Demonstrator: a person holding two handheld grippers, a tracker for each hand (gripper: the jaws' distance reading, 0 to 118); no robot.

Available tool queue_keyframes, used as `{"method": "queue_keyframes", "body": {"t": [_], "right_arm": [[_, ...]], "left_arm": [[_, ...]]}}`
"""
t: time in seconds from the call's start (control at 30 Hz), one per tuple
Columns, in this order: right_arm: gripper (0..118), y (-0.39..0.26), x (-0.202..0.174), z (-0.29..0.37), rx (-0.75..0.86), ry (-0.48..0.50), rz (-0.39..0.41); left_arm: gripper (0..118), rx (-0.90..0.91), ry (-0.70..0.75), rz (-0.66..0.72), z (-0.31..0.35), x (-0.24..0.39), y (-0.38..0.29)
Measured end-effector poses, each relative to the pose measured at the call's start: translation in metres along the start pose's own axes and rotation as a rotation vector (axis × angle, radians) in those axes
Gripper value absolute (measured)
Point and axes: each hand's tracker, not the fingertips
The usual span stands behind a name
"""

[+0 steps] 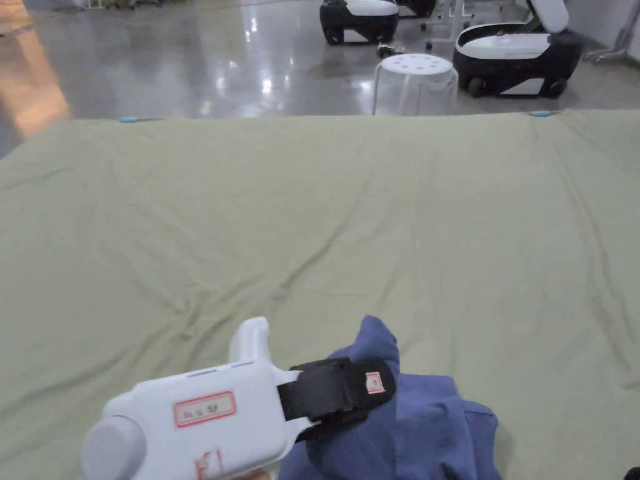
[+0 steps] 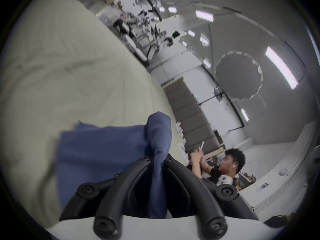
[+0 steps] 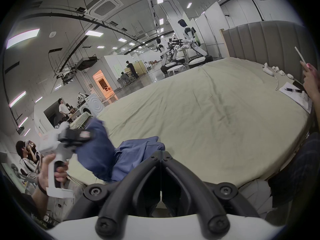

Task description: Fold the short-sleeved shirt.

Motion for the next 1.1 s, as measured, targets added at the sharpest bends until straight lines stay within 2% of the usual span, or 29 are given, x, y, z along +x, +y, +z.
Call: {"method": "queue_keyframes", "body": {"t": [0.07,0.1,0.13,0.2,0.23,0.27,0.4,0.43,0.47,0.5,0.6,0.67,0.7,0.8,0.83,0.87,0.93,0.97,1.03,1.1], "right_arm": [[0,-0.001,-0.001,0.008,0.017,-0.019,-0.003],[0,-0.002,0.0,0.011,0.025,-0.027,-0.006],[0,-0.003,0.003,0.014,0.03,-0.035,-0.013],[0,-0.005,0.01,0.015,0.03,-0.047,-0.032],[0,-0.007,0.014,0.015,0.027,-0.052,-0.042],[0,-0.008,0.017,0.013,0.021,-0.058,-0.053],[0,-0.012,0.028,0.004,-0.002,-0.07,-0.072],[0,-0.013,0.028,0.003,-0.004,-0.071,-0.077],[0,-0.014,0.027,0.002,-0.006,-0.068,-0.085],[0,-0.014,0.026,0.002,-0.006,-0.06,-0.095],[0,-0.015,0.021,0.001,-0.015,-0.047,-0.089],[0,-0.013,0.016,0.0,-0.032,-0.053,-0.06],[0,-0.011,0.013,-0.002,-0.043,-0.054,-0.04],[0,-0.004,0.002,-0.014,-0.093,-0.006,0.04],[0,0.002,-0.005,-0.023,-0.109,0.009,0.079],[0,0.006,-0.01,-0.031,-0.12,0.018,0.093],[0,0.019,-0.021,-0.057,-0.174,0.088,0.103],[0,0.023,-0.026,-0.069,-0.193,0.12,0.1],[0,0.032,-0.034,-0.106,-0.293,0.163,0.076],[0,0.031,-0.038,-0.143,-0.427,0.086,0.073]], "left_arm": [[8,-0.068,0.039,0.016,-0.038,-0.01,-0.007],[12,-0.068,0.047,0.036,-0.047,-0.014,-0.01],[23,-0.059,0.035,0.042,-0.05,-0.016,-0.008],[64,-0.03,0.003,0.064,-0.041,-0.013,-0.002],[64,0.005,-0.077,0.066,-0.03,-0.011,0.003],[64,-0.003,-0.095,0.064,-0.019,-0.007,0.01],[58,0.025,-0.06,0.043,-0.006,-0.009,0.011],[49,-0.006,-0.009,0.029,-0.017,-0.012,0.01],[32,-0.068,0.04,0.016,-0.029,-0.015,0.005],[6,-0.096,0.053,0.004,-0.045,-0.018,-0.005],[5,-0.263,0.027,0.05,-0.099,-0.024,-0.031],[4,-0.332,0.148,0.011,-0.126,-0.025,-0.045],[4,-0.315,0.204,-0.067,-0.13,-0.027,-0.047],[5,-0.244,0.113,-0.033,-0.106,-0.01,-0.033],[5,-0.194,0.058,-0.061,-0.089,-0.001,-0.026],[10,-0.17,0.036,-0.078,-0.075,0.007,-0.021],[56,-0.079,0.024,-0.178,-0.029,0.021,-0.006],[62,-0.038,0.042,-0.211,-0.01,0.023,-0.001],[62,0.058,0.064,-0.22,0.034,0.019,0.006],[62,0.108,0.111,-0.198,0.064,0.01,0.011]]}}
